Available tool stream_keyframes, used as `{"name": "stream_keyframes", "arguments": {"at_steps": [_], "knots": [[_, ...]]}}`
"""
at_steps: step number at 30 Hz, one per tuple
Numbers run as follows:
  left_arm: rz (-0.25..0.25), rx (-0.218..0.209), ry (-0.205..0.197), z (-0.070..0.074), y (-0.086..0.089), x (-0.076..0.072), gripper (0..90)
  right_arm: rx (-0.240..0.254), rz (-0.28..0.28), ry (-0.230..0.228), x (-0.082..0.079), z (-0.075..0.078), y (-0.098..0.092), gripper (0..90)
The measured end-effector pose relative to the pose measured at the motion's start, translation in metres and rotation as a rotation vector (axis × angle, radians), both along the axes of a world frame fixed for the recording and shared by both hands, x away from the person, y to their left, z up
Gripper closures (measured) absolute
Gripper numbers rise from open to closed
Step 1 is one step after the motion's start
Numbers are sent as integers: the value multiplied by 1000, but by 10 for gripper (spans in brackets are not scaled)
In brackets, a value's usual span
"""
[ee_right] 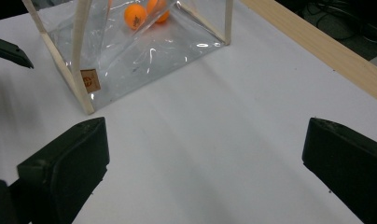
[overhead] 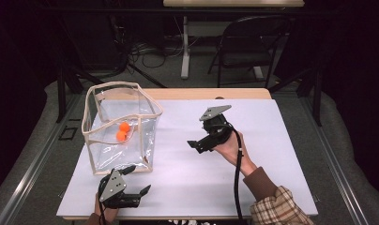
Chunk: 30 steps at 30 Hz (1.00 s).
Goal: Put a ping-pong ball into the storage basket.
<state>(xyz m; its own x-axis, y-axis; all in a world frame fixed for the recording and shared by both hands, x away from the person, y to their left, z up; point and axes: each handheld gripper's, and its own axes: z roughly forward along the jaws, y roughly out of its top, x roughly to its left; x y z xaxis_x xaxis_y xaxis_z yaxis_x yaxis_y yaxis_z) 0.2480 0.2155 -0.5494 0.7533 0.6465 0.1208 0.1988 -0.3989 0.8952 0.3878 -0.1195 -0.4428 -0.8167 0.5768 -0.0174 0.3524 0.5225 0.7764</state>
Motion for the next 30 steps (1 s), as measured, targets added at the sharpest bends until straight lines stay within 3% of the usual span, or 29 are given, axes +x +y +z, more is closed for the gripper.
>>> {"name": "stream_keyframes", "arguments": {"at_steps": [30], "knots": [[1,2,1,-1,0,0,161,7,-60,-22,-41,-23,-54,2]]}}
